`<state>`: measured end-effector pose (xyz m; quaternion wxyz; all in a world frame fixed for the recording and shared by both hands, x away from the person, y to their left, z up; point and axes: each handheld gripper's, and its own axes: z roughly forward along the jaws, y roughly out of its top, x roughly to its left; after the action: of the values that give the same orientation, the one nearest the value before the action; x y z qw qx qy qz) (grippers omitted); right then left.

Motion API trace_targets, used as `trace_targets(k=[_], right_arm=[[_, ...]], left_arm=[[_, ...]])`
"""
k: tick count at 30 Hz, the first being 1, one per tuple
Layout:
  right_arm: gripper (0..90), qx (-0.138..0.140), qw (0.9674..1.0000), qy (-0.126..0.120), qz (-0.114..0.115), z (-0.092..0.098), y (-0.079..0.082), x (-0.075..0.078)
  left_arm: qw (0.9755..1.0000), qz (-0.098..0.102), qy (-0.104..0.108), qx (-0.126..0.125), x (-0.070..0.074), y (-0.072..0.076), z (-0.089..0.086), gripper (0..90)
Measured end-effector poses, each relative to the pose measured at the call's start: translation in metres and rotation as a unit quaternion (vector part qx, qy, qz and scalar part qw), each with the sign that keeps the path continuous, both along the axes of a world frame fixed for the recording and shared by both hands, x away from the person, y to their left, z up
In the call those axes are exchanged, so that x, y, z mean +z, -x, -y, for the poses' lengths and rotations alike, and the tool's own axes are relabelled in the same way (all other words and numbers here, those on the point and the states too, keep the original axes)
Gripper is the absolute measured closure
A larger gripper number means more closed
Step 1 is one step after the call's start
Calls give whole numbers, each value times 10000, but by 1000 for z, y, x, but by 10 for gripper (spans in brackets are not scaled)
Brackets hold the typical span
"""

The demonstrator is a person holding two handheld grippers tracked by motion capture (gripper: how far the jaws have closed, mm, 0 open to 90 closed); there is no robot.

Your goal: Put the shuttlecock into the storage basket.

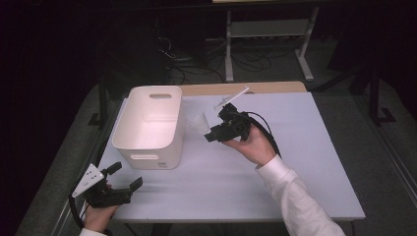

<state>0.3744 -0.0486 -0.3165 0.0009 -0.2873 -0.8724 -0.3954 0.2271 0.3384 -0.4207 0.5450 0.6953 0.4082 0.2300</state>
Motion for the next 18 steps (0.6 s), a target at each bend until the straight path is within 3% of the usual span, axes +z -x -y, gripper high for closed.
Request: trace_targets(k=[18], right_arm=[[632, 166, 9999, -28, 38, -22, -2, 9]], left_arm=[[10000, 4, 23, -6, -1, -1, 0, 0]])
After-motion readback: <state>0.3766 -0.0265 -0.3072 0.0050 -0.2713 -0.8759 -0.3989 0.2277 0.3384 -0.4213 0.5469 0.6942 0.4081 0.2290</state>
